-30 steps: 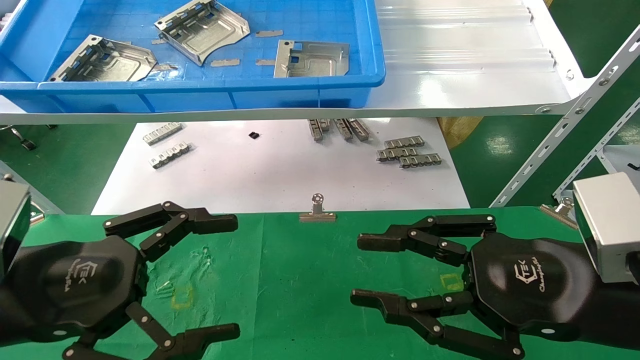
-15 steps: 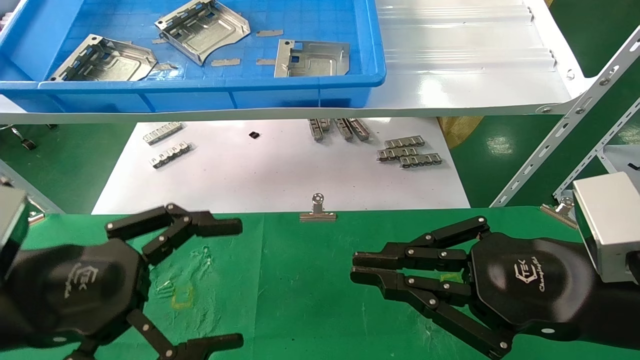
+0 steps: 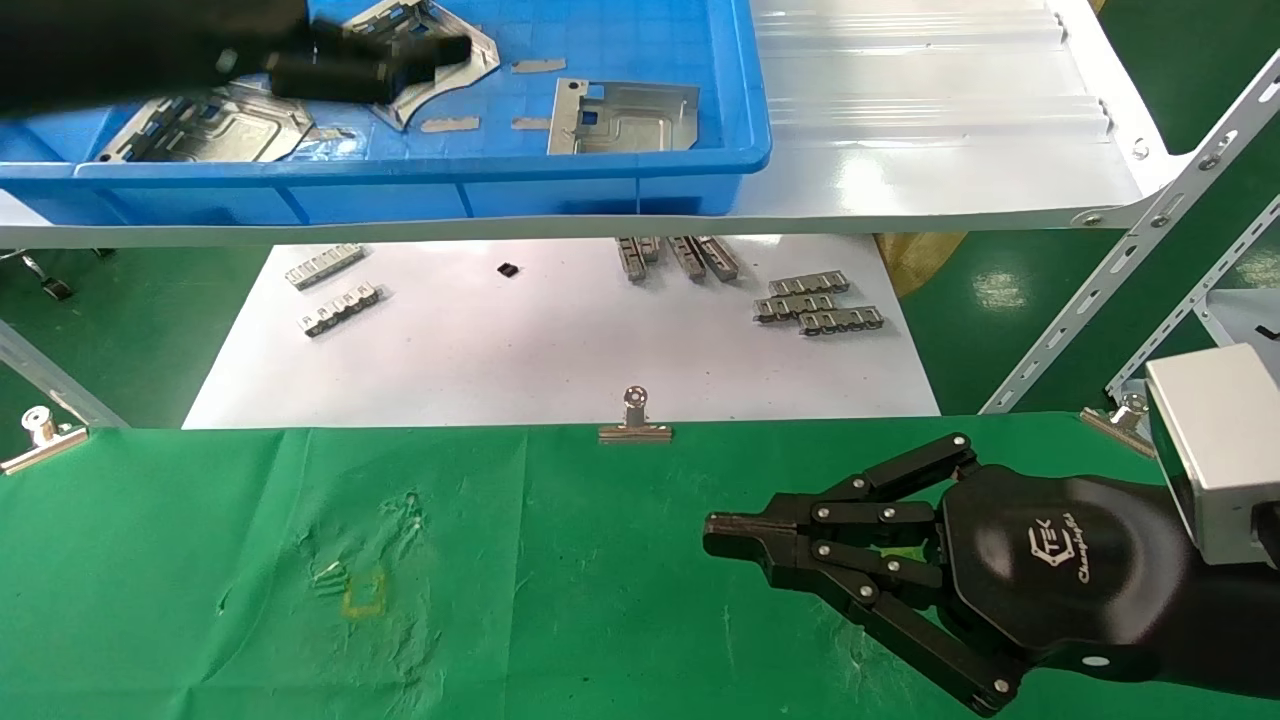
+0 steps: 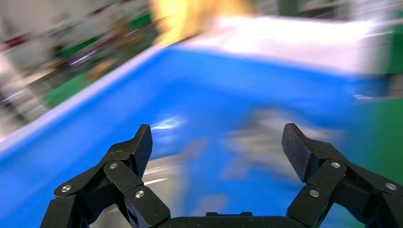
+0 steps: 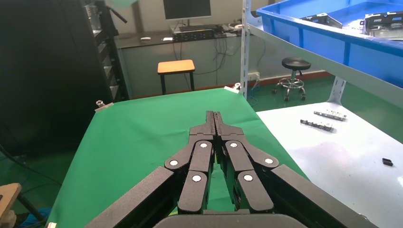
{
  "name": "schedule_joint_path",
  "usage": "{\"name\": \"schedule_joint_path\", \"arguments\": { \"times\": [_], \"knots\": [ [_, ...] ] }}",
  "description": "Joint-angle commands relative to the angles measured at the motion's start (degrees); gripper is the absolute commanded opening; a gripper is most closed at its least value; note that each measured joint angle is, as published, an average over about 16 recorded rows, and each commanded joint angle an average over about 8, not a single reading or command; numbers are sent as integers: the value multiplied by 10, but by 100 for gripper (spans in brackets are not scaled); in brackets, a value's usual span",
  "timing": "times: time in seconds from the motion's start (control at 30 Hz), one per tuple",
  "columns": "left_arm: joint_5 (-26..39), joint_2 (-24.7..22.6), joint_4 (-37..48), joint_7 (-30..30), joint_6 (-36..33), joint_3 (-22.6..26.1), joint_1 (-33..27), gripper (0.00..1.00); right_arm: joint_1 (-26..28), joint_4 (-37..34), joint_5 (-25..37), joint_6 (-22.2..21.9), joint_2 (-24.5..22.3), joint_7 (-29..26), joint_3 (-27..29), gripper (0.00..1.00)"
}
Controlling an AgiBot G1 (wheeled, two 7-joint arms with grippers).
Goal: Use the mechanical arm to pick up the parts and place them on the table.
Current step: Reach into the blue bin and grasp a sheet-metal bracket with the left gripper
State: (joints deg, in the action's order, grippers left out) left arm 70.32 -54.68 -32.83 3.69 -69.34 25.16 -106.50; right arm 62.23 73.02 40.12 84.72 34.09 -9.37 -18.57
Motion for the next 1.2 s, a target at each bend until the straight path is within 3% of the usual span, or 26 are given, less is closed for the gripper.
{"name": "schedule_joint_path", "arguments": {
  "times": [0.03, 0.07, 0.27, 0.33, 0.73, 0.87, 0.93, 1.1, 1.2],
  "knots": [
    [46, -35, 76, -18, 58, 15, -46, 95, 0, 0, 0, 0, 0, 0, 0, 0],
    [60, -48, 103, -23, 80, 21, -59, 86, 0, 0, 0, 0, 0, 0, 0, 0],
    [115, -100, 219, -42, 160, 48, -115, 11, 0, 0, 0, 0, 0, 0, 0, 0],
    [125, -110, 244, -45, 173, 55, -127, 0, 0, 0, 0, 0, 0, 0, 0, 0],
    [165, -136, 314, -46, 186, 82, -155, 0, 0, 0, 0, 0, 0, 0, 0, 0],
    [166, -138, 321, -43, 191, 83, -156, 0, 0, 0, 0, 0, 0, 0, 0, 8],
    [166, -139, 324, -42, 195, 82, -156, 0, 0, 0, 0, 0, 0, 0, 0, 19],
    [160, -140, 328, -40, 206, 78, -151, 0, 0, 0, 0, 0, 0, 0, -1, 77],
    [154, -139, 329, -37, 210, 74, -147, 0, 0, 0, 0, 0, 0, 0, -1, 100]
  ]
}}
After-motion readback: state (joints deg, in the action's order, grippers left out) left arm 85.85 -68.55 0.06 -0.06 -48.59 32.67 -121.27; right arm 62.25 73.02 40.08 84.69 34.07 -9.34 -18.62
